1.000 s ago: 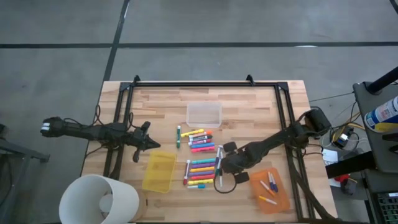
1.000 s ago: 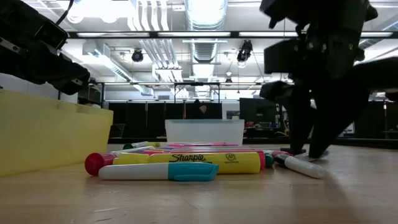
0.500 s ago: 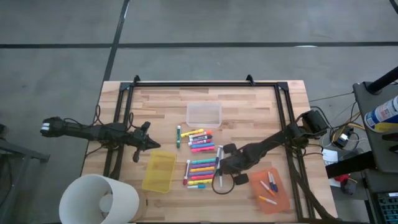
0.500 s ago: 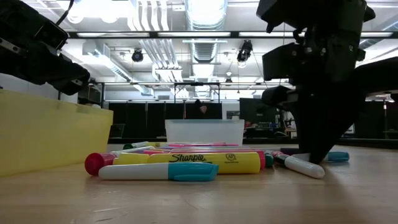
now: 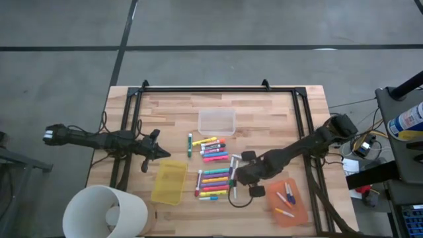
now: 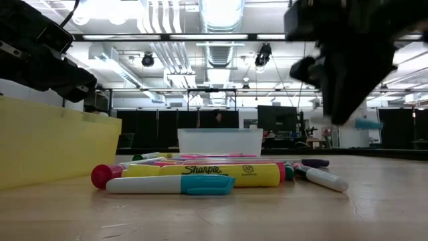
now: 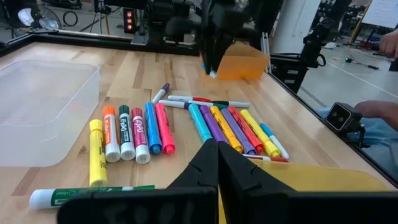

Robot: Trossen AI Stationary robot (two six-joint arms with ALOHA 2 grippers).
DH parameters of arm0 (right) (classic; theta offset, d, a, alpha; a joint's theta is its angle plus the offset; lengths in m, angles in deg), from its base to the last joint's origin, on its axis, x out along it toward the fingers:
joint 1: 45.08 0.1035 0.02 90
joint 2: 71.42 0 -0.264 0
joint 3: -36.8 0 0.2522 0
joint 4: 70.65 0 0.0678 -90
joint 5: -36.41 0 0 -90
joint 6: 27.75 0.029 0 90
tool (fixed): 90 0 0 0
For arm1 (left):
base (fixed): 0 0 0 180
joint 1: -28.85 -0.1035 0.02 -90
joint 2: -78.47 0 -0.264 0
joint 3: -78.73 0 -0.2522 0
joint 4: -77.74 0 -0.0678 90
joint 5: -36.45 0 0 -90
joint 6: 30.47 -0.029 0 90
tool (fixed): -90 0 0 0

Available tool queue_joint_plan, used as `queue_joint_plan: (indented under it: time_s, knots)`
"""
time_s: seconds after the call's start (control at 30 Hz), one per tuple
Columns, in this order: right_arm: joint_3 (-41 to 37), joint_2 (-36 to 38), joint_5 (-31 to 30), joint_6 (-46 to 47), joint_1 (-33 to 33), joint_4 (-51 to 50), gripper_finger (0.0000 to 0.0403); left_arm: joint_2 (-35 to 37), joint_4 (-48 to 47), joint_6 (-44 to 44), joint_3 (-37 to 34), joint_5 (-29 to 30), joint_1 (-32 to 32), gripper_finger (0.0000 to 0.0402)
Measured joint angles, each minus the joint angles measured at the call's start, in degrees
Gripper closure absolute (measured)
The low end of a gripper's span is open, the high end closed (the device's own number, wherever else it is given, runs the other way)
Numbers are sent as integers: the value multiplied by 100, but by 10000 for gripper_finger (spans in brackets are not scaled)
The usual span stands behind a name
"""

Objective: Pick & Place Markers
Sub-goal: Put the top small blue highlighter pen into the orange bin

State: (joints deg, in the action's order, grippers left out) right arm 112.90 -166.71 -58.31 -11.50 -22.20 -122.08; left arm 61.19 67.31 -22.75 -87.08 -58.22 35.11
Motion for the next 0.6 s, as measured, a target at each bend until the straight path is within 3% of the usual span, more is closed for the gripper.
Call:
queue_joint_plan:
  time_s: [0.33, 0.6]
  knots:
    - [21, 1257, -338, 1611, 577, -516, 379, -2, -9, 0, 0, 2, 2, 401]
    - [21, 2207, -972, 2899, 1183, -835, 379, -13, -16, 0, -1, 0, 1, 401]
